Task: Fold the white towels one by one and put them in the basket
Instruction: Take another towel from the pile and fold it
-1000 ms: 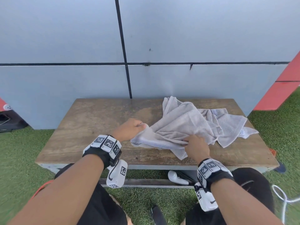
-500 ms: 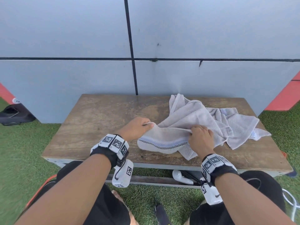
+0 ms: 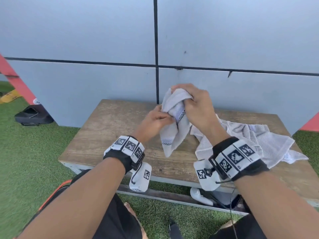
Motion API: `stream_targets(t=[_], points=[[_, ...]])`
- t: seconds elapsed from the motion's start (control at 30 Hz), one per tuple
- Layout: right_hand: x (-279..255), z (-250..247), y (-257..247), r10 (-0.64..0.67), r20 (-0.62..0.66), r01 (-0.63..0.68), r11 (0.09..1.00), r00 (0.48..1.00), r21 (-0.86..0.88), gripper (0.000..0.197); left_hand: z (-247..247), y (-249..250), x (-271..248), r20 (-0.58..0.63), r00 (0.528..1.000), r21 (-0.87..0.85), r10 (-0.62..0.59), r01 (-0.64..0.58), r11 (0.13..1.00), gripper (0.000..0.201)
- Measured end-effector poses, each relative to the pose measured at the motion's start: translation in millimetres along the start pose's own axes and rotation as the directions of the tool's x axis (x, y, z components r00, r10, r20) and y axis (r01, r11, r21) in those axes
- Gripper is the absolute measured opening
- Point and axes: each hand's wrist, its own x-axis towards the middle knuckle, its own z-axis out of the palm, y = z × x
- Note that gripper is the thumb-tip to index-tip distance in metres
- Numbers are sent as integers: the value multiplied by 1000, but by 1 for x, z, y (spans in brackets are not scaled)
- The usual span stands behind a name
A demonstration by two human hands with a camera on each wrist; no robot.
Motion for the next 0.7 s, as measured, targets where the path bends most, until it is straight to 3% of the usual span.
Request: stream_targets(t=[0.1,0.17,0.2,0.27,0.33,0.4,0.43,0.47,0.5,0.53,0.6,0.63,0.7], points=[[26,9,-25,-121,66,118,992,990,54,47,-19,22,4,-207,974,48,96,-88,995,27],[36,14,-20,-115,87,113,993,989,38,46,-33,24,5,-340,928,207,152,-84,975,27],[37,16,-14,-93,97,92,996,991,7,45,-41,23,3,-339,927,273,163,-69,960,26],[30,23,5,-6,114,19,993,993,-113,43,-53,13,-8,-226,972,328,66,12,945,24],[15,26,28,111,114,-85,973,987,-215,41,-63,-2,-26,-156,986,359,-58,111,927,26],[-4,23,53,189,103,-150,941,977,-302,33,-78,-19,-43,-286,954,310,-91,182,933,32],[-11,19,65,233,115,-178,914,966,-365,24,-87,-27,-51,-396,909,219,-128,229,948,32],[-18,14,75,290,163,-194,878,943,-438,15,-95,-32,-58,-490,853,88,-180,253,963,29],[-24,8,83,374,235,-213,832,897,-512,23,-103,-38,-64,-534,807,-24,-250,281,959,25],[-30,3,90,458,324,-213,792,828,-573,37,-110,-42,-68,-524,791,-71,-316,329,942,23],[-38,0,98,559,473,-184,756,681,-628,51,-117,-51,-76,-389,832,119,-396,471,874,27],[-41,1,101,570,513,-147,748,643,-647,52,-116,-55,-78,-311,852,256,-421,502,826,27],[-43,8,107,581,491,-163,737,649,-656,52,-113,-66,-76,-268,874,423,-406,485,765,28]])
